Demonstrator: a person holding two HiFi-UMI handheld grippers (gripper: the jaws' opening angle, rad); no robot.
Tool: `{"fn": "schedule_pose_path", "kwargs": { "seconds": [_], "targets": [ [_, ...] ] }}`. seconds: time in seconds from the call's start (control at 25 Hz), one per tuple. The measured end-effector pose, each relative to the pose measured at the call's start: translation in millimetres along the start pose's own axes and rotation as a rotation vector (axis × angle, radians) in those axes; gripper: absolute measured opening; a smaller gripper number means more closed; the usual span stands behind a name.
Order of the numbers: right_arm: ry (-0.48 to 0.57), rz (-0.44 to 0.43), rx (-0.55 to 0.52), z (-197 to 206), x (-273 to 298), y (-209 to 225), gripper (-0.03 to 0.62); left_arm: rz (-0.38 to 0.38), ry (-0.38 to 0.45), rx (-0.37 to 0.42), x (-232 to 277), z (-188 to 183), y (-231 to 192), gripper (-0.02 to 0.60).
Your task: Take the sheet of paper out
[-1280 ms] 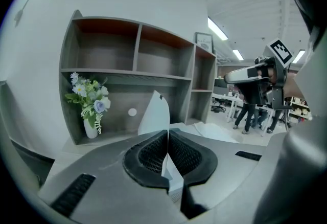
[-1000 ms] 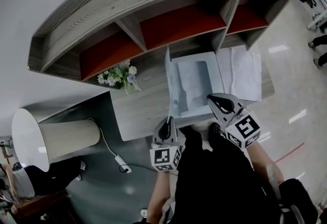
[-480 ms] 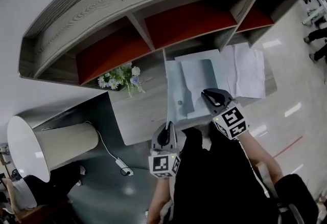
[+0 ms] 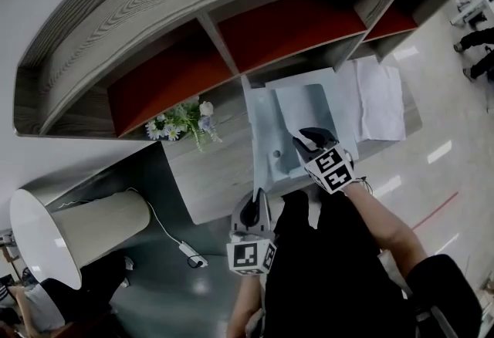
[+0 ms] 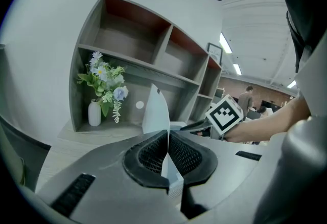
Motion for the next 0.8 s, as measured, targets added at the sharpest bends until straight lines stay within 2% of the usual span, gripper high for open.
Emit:
{"fn": "schedule_pose_path", "kwargs": {
  "seconds": [0.48, 0.8],
  "targets": [
    [-0.202, 0.021, -0.068, 57, 65, 0, 0.123, 0.015, -0.016, -0.009, -5, 4, -9, 0.014],
    [-0.308, 0.068, -0.136, 81, 86, 12, 0.138, 0.007, -0.024, -0.014, -6, 4, -12, 0.015]
  ]
}}
Point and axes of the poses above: the fingertips, and each gripper's own axes: x forward along the fingers, y to its right, z out of its underside, the point moved 1 cm from there along -x, backward along the fingers, and after that the axes turned 11 degrees about y, right-handed, at the moved point
